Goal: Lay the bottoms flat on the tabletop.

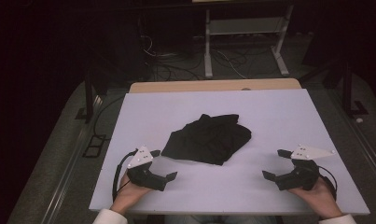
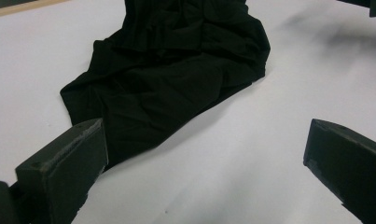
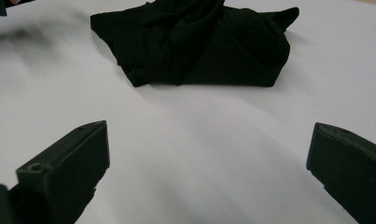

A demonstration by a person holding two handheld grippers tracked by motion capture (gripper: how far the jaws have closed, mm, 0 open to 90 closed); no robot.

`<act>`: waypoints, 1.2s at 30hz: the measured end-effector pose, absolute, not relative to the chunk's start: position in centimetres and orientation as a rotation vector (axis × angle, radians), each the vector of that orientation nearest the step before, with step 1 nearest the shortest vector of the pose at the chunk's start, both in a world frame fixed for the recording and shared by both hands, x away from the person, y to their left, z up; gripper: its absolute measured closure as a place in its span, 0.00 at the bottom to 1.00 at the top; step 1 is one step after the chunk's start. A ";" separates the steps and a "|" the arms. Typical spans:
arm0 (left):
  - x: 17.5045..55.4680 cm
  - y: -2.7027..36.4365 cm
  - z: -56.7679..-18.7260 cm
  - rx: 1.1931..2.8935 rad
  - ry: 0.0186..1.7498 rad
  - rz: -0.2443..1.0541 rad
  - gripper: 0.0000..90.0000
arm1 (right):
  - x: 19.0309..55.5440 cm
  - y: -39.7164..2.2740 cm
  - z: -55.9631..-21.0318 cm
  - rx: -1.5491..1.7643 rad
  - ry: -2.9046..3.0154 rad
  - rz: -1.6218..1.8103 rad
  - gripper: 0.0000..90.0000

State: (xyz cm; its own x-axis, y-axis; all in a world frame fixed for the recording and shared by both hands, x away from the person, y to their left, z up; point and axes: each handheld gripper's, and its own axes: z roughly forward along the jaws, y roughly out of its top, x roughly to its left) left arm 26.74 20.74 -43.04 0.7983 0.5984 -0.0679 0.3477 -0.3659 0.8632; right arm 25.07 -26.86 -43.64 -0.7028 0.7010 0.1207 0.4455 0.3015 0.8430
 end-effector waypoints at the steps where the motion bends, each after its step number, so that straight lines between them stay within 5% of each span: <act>1: 26.8 20.7 -43.1 1.993 0.705 0.317 0.00 | 25.1 -26.9 -43.6 1.045 2.300 1.355 0.00; 36: 26.5 19.7 -39.6 2.061 0.662 0.365 0.00 | 25.6 -25.6 -41.3 1.032 2.336 1.342 0.00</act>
